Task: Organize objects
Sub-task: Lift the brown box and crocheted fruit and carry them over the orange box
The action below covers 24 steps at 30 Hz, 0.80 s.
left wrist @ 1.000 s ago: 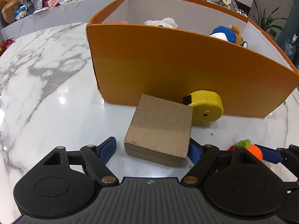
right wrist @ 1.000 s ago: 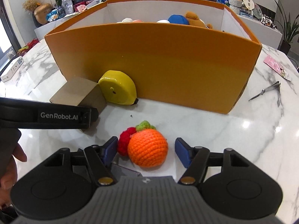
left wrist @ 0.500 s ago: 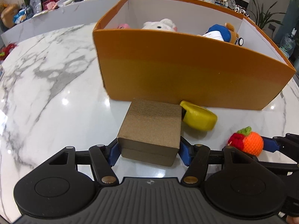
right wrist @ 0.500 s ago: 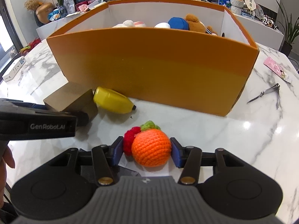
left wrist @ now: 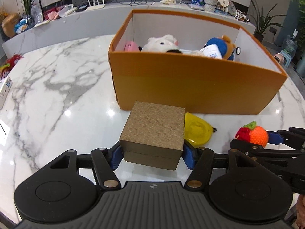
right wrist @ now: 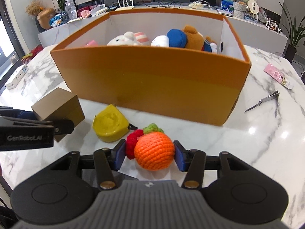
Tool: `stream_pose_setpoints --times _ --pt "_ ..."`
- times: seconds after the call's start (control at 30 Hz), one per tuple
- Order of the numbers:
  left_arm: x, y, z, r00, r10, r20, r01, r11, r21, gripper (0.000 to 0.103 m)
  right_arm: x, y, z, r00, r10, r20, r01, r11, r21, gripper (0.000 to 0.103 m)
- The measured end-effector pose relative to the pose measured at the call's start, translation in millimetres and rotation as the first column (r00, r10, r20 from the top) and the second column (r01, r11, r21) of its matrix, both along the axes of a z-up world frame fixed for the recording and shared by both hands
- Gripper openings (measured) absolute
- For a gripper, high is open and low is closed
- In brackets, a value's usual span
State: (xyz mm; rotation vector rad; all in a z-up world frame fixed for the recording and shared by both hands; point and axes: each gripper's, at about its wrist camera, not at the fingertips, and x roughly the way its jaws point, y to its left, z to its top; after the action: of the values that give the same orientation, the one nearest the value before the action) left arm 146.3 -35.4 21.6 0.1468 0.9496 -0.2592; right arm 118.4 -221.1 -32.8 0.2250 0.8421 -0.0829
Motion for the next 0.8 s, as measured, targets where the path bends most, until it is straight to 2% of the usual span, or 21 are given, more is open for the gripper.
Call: stream_pose_setpoints --times 0.43,0.67,0.8 --pt "-15 -5 28 0.997 -0.035 0.066 0.036 0.999 -0.014 0.073 -14 2 20 0.999 0.023 0.044 -0.022 0.999 -0.025 0.054" --pt "-16 -4 50 0.993 -0.019 0.118 0.025 0.998 -0.049 0.073 -28 -4 55 0.989 -0.006 0.151 0.012 0.999 -0.041 0.054" --pt "-11 -2 70 0.987 0.005 0.161 0.01 0.995 -0.094 0.073 -33 -14 81 0.973 -0.054 0.226 0.065 0.997 -0.041 0.054"
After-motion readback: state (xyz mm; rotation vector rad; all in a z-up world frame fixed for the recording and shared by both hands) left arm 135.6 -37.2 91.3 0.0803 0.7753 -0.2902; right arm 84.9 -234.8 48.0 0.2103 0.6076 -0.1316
